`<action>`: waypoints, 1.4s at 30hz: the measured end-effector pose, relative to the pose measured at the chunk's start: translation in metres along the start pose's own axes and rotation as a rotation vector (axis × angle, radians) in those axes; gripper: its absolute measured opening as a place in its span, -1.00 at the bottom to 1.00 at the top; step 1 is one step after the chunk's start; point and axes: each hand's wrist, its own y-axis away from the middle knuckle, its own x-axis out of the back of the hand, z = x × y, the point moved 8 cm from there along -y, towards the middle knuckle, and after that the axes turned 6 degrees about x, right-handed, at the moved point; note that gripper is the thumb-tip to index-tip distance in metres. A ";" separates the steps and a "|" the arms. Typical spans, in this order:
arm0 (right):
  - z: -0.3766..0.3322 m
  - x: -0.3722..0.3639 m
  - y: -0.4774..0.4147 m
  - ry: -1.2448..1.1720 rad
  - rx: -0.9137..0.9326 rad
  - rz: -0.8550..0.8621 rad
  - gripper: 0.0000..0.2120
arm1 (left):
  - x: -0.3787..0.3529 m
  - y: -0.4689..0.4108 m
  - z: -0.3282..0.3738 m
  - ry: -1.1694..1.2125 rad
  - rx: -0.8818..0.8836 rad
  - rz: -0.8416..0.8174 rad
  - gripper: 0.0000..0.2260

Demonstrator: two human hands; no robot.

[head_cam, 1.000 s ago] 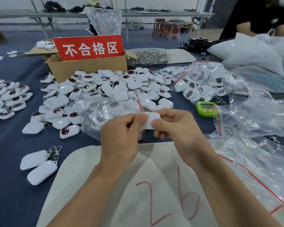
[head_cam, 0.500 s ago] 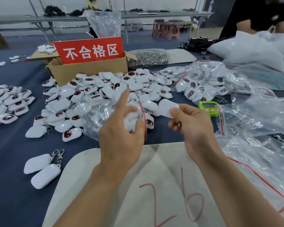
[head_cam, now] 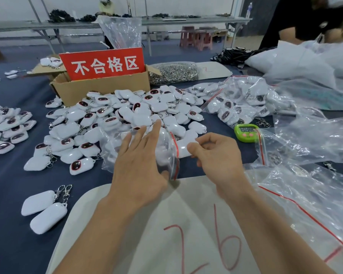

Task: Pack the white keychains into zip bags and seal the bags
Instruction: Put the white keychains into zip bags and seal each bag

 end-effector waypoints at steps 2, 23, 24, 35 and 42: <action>-0.001 -0.006 0.002 0.052 0.005 -0.055 -0.90 | -0.003 0.000 0.001 0.040 -0.013 -0.015 0.03; -0.024 -0.028 0.018 -0.278 0.024 -0.253 -0.67 | 0.020 0.009 0.042 0.058 -0.274 0.277 0.01; -0.028 -0.032 0.021 -0.266 0.048 -0.301 -0.65 | 0.019 0.010 0.045 0.059 -0.287 0.282 -0.01; -0.039 -0.039 0.023 -0.216 0.128 -0.613 -0.77 | 0.017 0.009 0.040 0.010 -0.312 0.232 -0.08; -0.006 0.012 -0.022 0.090 0.063 0.053 -0.63 | 0.061 0.017 -0.019 0.379 0.244 0.612 -0.09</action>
